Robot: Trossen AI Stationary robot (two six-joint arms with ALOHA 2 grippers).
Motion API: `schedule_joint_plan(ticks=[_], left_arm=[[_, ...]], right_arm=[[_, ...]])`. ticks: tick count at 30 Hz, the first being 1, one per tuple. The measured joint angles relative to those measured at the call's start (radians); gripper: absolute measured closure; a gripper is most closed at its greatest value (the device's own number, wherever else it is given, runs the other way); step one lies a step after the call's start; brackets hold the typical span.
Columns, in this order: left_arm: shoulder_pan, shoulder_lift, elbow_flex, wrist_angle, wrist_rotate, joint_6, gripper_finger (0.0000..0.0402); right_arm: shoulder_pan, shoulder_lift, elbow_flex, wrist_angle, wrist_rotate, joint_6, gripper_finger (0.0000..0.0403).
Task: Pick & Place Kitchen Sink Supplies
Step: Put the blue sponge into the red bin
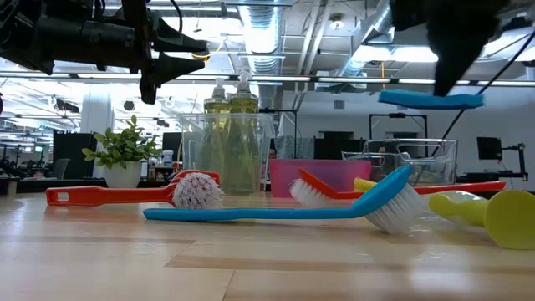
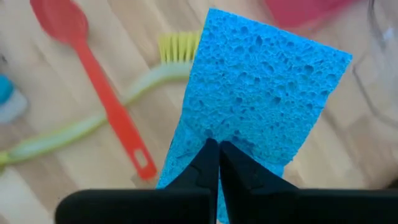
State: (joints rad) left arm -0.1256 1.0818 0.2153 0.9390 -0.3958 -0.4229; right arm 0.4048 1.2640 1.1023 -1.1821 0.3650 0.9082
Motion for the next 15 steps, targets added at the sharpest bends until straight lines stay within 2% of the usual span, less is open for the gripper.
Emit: schedule_joint_plan(ticks=[15], left_arm=[[0.0,0.0,0.0,0.0,0.0,-0.057,0.0257]], right_arm=[[-0.322,0.0,0.0,0.286,0.028,-0.549,0.0403]])
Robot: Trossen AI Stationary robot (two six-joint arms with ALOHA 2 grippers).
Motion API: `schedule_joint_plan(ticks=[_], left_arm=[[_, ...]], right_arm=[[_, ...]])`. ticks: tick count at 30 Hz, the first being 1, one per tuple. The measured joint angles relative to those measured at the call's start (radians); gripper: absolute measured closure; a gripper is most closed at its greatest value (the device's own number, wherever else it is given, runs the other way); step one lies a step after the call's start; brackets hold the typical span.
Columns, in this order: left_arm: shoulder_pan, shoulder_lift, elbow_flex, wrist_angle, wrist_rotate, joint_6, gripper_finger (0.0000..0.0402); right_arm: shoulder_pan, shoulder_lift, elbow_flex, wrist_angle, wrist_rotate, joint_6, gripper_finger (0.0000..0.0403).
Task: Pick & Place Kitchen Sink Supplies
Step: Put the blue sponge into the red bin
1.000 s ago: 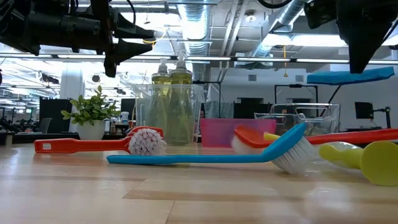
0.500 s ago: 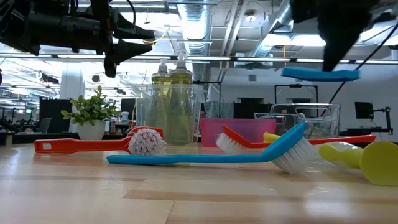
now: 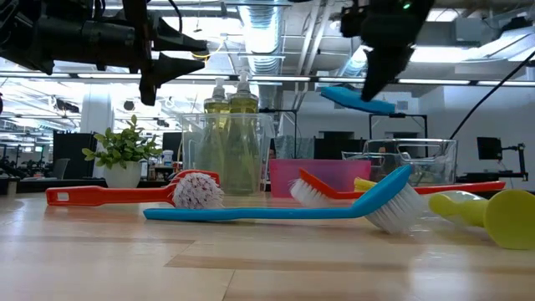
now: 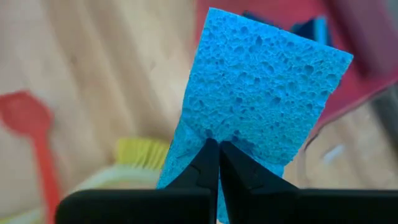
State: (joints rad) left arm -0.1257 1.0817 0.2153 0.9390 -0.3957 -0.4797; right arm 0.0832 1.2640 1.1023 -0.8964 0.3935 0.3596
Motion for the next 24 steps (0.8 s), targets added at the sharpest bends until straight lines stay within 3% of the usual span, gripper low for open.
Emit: schedule_joint_plan(ticks=[6,12,21,24], left_arm=[[0.0,0.0,0.0,0.0,0.0,-0.033,0.0257],[0.0,0.0,0.0,0.0,0.0,-0.053,0.0257],[0.0,0.0,0.0,0.0,0.0,-0.053,0.0257],[0.0,0.0,0.0,0.0,0.0,-0.053,0.0257]], right_arm=[[-0.154,0.0,0.0,0.151,-0.009,-0.238,0.0403],[-0.295,0.002,0.0,0.304,-0.113,-0.412,0.0403],[-0.444,0.118,0.0,0.375,-0.26,-0.463,0.0403],[-0.459,0.176,0.0,0.387,-0.264,-0.475,0.0403]])
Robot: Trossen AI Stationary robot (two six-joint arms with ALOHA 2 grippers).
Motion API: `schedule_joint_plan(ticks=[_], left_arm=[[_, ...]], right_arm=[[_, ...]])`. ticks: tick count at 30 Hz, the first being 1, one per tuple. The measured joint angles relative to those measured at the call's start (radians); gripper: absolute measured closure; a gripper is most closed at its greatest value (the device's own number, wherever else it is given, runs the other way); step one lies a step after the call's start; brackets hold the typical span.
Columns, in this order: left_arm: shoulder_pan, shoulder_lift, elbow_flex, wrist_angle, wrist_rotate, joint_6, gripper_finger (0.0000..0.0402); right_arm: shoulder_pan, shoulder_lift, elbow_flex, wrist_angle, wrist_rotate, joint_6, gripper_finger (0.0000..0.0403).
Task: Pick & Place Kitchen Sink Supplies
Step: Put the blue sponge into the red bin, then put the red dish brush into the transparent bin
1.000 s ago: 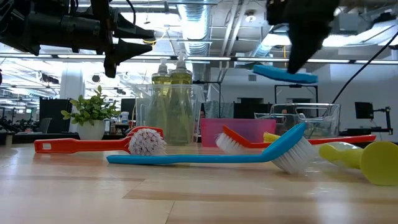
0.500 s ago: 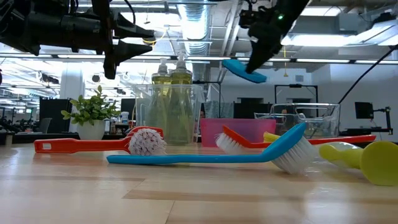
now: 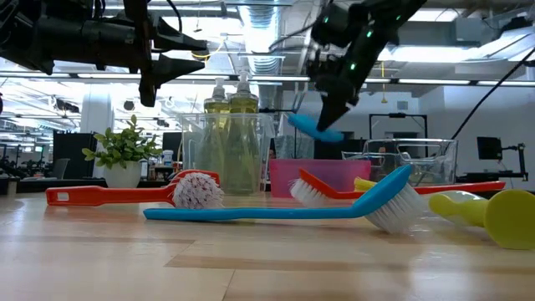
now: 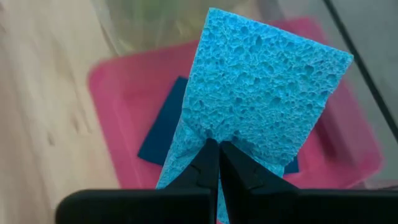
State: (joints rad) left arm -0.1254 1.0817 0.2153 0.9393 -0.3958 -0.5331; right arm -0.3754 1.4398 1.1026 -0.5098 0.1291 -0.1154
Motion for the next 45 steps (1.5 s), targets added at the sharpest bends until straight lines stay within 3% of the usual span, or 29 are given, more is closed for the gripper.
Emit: schedule_joint_plan(ticks=[7,16,21,34,45], left_arm=[[0.0,0.0,0.0,0.0,0.0,0.0,0.0257],[0.0,0.0,0.0,0.0,0.0,0.0,0.0257],[0.0,0.0,0.0,0.0,0.0,-0.003,0.0257],[0.0,0.0,0.0,0.0,0.007,-0.004,0.0257],[-0.001,0.0,0.0,-0.001,0.085,-0.007,0.0257]], right_arm=[[-0.005,0.072,0.0,0.025,-0.001,0.0,0.0389],[0.003,0.064,0.0,0.02,0.0,0.008,0.0289],[0.031,0.05,0.0,0.013,0.0,0.074,0.0258],[0.269,-0.082,0.0,-0.098,-0.001,0.101,0.027],[0.515,-0.033,0.0,-0.128,-0.002,0.239,0.0274]])
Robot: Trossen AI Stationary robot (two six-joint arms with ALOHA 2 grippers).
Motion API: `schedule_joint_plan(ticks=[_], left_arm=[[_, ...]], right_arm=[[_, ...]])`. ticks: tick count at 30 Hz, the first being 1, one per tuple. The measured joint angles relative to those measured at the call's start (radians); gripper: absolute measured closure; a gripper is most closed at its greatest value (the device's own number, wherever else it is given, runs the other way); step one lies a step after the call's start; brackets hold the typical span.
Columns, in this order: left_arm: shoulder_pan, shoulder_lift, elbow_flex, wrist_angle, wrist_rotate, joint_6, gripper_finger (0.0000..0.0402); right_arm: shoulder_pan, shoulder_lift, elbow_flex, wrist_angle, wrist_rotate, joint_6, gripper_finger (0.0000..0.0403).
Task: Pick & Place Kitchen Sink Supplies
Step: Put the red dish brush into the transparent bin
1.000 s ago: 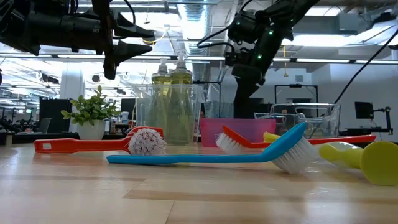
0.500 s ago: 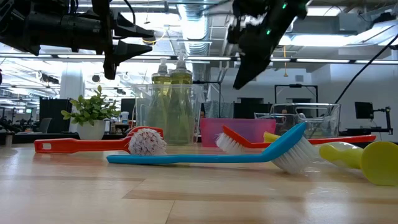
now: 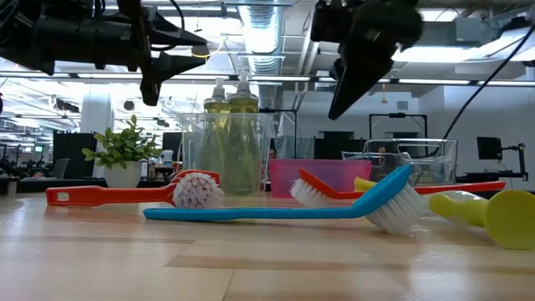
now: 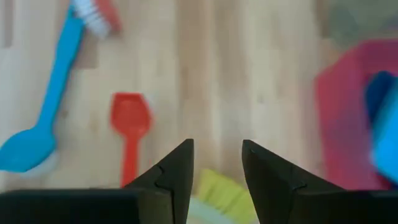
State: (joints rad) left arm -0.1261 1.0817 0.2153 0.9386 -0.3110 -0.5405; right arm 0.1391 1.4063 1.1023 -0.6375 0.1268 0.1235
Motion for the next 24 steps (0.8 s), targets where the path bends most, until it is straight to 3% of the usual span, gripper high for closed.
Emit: schedule_joint_plan(ticks=[13,24], left_arm=[[0.0,0.0,0.0,-0.03,0.084,0.0,0.0257],[-0.01,0.0,0.0,-0.034,0.084,0.004,0.0257]], right_arm=[[0.165,0.097,0.0,0.062,0.002,0.215,0.0277],[0.202,0.208,0.0,0.07,0.001,0.287,0.0277]])
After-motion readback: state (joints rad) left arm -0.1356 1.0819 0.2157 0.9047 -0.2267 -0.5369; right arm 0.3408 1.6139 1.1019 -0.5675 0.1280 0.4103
